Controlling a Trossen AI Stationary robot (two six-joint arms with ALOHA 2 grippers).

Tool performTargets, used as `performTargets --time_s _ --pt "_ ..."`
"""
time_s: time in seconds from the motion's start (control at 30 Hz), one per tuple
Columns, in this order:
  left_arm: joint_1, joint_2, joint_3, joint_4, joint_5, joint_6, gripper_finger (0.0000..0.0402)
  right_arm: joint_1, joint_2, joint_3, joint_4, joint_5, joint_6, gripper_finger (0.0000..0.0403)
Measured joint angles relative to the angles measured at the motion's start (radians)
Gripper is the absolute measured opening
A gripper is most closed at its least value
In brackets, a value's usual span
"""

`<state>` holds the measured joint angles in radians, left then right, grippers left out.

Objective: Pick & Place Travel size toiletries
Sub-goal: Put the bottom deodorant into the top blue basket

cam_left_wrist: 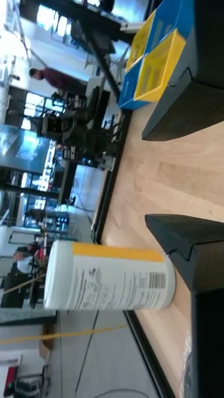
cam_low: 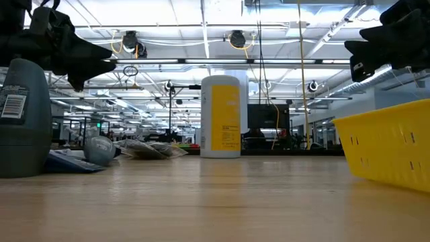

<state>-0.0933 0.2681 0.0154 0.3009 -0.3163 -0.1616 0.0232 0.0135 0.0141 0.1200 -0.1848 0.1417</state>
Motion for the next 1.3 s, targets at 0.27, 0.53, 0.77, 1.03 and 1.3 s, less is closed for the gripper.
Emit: performTargets --time_s 0.27,0.53,0.77,1.03,1.3 --pt "0.0 0.0 0.0 0.044 -0.007 -0.005 0.02 0.0 0.0 0.0 0.077 0.0 -0.032 0.013" --pt "0.001 0.0 0.0 0.07 -0.122 -0.017 0.02 0.0 0.0 0.0 0.127 0.0 -0.032 0.013" --pt "0.033 0.002 0.003 0.029 -0.146 -0.046 0.02 0.0 0.0 0.0 0.13 0.082 -0.021 0.013" --pt "0.165 0.138 0.077 -0.071 -0.048 -0.091 0.02 0.0 0.04 0.0 0.124 0.158 -0.03 0.013" --pt "0.172 0.315 0.185 -0.063 0.429 -0.229 0.02 0.0 0.12 0.0 0.123 0.158 -0.021 0.013"
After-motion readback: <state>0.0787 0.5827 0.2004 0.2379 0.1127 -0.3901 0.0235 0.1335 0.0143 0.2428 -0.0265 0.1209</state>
